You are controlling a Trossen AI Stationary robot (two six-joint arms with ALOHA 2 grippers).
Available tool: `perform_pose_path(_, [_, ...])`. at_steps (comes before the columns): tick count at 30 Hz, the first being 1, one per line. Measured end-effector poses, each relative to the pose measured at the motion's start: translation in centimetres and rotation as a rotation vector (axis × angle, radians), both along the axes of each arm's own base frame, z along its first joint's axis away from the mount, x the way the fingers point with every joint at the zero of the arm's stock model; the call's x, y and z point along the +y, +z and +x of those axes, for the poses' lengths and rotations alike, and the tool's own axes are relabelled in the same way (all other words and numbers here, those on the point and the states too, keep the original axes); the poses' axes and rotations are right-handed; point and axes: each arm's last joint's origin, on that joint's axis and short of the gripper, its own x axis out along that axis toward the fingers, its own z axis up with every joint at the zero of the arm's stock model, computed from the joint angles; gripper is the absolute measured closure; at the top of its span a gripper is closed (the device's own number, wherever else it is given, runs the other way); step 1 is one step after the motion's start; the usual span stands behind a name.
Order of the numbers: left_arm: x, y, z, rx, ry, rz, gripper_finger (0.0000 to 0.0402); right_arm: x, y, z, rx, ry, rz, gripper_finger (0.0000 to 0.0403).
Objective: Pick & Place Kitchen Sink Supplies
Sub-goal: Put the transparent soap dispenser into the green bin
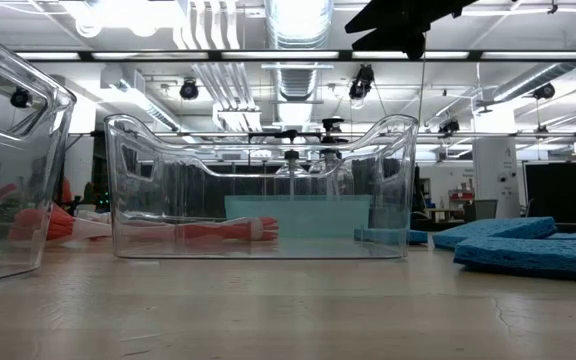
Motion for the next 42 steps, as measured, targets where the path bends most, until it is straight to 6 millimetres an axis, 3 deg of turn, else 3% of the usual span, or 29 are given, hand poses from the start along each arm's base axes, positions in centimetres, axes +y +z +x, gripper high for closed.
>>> perform_pose_path(15, [0.3,1.3,0.0,-0.083,0.026,0.007,0.0168,0.0,0.0,0.0,0.0,0.0,0.0,0.0179])
perform_pose_path(29, [0.6,1.5,-0.3,-0.097,0.029,-0.007,0.0323,0.0,0.0,0.0,0.0,0.0,-0.001,0.0179])
perform_pose_path(42, [0.6,1.5,-0.3,-0.104,0.054,0.002,0.0316,0.0,0.0,0.0,0.0,0.0,-0.001,0.0179])
